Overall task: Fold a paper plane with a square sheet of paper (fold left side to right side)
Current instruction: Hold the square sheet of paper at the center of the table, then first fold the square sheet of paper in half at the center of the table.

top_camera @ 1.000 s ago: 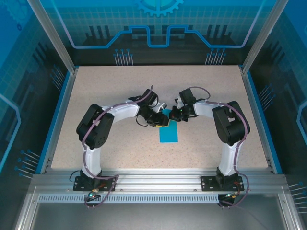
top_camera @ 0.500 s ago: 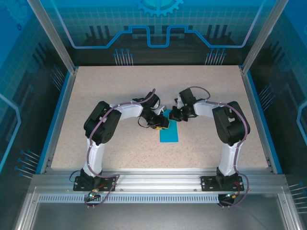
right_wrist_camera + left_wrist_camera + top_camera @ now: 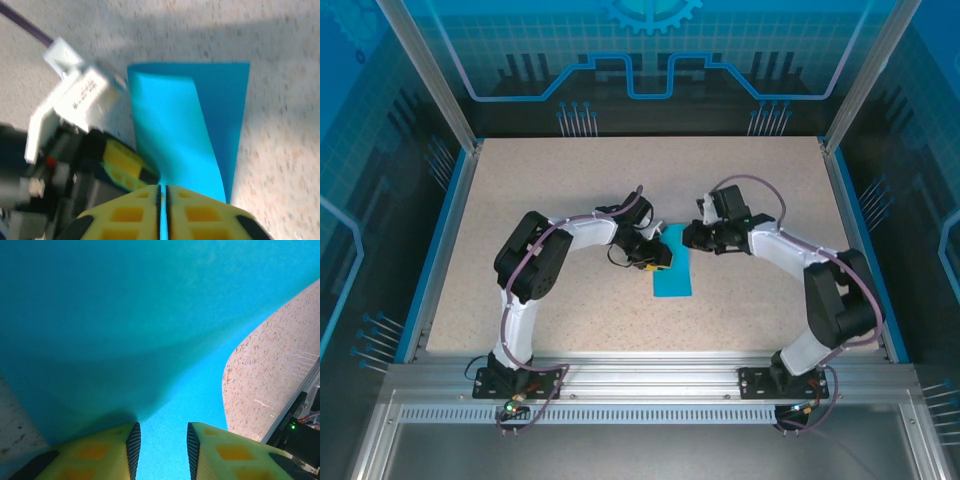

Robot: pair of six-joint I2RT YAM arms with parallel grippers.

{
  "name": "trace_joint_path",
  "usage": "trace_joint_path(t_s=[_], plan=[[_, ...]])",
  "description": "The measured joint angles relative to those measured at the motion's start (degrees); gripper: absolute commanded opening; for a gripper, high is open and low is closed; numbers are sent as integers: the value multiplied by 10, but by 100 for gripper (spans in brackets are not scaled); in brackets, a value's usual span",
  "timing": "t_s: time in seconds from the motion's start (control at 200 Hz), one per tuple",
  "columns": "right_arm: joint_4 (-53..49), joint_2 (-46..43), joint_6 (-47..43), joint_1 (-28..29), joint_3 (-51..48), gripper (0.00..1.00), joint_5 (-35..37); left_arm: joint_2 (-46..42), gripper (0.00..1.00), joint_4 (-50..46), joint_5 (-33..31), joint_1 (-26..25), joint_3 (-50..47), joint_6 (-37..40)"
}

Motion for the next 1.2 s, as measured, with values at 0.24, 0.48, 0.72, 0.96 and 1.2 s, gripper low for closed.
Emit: trace_joint_path(t_s=[0.24, 0.48, 0.72, 0.96, 1.2], plan=[[-13, -21, 19, 27, -93, 1, -29, -1, 34, 2, -1, 0, -2, 0], [-10, 17, 30, 43, -100, 1, -37, -3, 34, 2, -5, 0, -2, 0], [-38, 57, 29, 45, -76, 1, -37, -5, 35, 0, -9, -1, -2, 0], [-64, 70, 29, 44, -56, 0, -37, -5, 35, 0, -13, -1, -1, 0], [-71, 72, 24, 44, -53, 0, -35, -5, 34, 2, -22, 7, 14, 1]])
